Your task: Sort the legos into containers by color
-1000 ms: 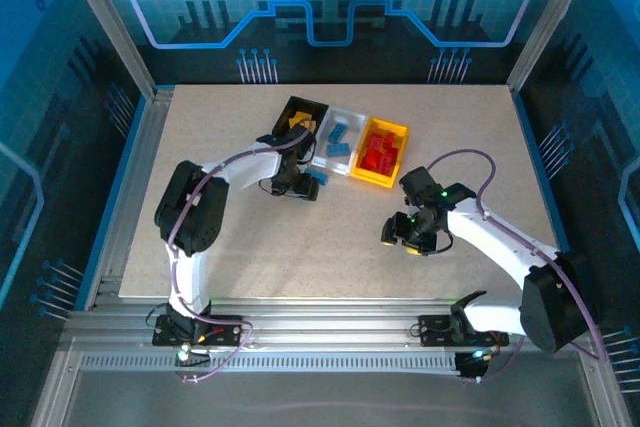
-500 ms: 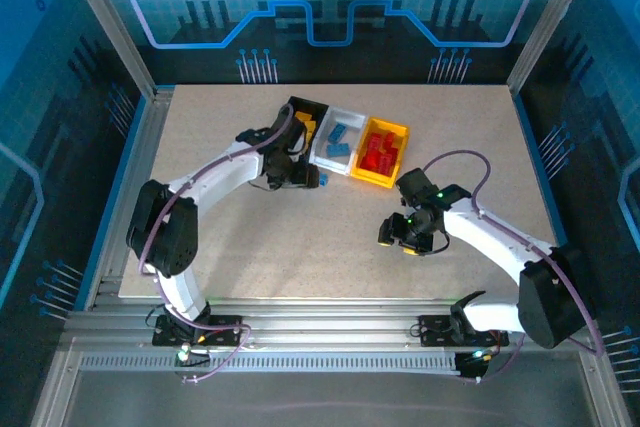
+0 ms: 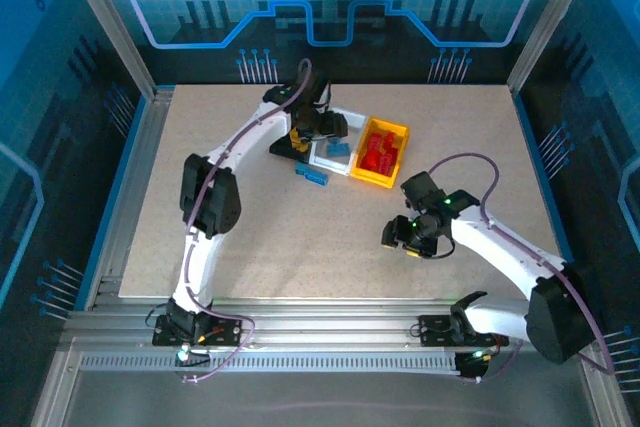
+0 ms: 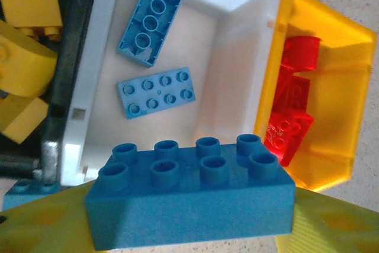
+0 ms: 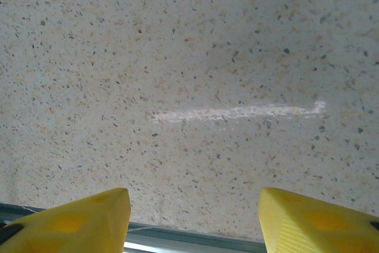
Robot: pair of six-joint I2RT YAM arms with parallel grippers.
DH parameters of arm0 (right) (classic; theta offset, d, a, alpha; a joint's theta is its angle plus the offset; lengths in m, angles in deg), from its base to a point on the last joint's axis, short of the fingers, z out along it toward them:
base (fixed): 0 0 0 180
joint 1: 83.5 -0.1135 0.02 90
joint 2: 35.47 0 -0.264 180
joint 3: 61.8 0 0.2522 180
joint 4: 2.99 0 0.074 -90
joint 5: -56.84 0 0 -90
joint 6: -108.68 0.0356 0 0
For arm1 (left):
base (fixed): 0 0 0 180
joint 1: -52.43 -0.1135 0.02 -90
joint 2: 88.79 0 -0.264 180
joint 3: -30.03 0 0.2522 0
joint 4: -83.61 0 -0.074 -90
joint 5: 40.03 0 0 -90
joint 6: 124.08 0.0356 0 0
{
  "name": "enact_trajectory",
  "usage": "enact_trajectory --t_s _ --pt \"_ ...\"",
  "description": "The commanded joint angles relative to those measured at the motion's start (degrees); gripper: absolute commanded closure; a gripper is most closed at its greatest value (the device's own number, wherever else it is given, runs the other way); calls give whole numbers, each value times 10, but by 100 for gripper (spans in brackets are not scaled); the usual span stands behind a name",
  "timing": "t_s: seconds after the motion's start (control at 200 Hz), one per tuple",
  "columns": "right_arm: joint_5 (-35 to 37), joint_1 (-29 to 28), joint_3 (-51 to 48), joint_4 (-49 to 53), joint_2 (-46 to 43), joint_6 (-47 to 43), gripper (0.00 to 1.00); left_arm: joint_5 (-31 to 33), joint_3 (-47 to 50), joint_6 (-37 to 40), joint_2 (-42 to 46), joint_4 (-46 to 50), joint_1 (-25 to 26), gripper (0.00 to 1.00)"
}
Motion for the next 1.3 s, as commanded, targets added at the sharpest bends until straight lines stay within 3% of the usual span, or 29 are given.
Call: enact_trajectory --t_s 0.0,0.25,0.79,1.106,1.296 --pt "13 -7 -15 32 -26 21 39 -16 -59 -23 -38 40 -4 34" --pt "18 -7 -34 40 -51 39 39 -37 -105 -41 -87 39 -11 33" --pt "21 -8 -32 30 -46 39 39 -49 -107 -39 -86 42 -15 24" --pt "15 -7 -42 12 -41 35 39 -49 -106 -46 -58 49 -16 23" --pt "5 -7 -49 -7 -35 30 39 -43 -62 -37 10 57 -14 23"
